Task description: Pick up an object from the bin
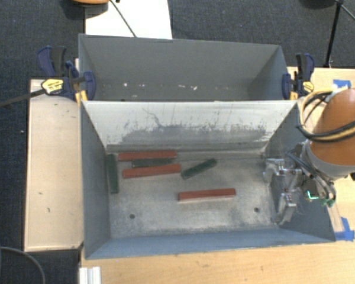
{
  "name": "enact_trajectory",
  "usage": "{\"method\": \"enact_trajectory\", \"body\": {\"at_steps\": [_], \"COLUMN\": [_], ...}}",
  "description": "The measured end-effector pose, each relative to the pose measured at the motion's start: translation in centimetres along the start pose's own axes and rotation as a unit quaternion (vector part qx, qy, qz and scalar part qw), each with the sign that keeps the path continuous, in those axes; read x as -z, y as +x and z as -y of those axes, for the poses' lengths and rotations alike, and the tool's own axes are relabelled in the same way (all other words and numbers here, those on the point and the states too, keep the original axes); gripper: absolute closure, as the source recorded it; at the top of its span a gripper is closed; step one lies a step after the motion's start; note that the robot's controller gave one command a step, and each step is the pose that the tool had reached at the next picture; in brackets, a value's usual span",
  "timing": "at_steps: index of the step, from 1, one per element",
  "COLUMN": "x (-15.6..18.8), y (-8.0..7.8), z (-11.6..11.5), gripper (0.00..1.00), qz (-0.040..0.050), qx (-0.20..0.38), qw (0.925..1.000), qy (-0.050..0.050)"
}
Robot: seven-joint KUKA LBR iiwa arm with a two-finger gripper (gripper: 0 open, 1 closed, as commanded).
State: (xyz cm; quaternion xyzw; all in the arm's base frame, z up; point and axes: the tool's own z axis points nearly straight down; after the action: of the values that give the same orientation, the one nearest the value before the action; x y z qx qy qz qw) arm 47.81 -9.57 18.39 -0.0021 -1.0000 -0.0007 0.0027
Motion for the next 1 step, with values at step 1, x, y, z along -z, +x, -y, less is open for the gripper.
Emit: {"method": "enact_trajectory", "body": {"at_steps": [1], "x": [0.35], "y": [-0.18], "z": [-0.02], "gripper": [0.0], "qz": [0.0039], "qx": [0.002], "qw": [1.0], "qy": [0.001]}}
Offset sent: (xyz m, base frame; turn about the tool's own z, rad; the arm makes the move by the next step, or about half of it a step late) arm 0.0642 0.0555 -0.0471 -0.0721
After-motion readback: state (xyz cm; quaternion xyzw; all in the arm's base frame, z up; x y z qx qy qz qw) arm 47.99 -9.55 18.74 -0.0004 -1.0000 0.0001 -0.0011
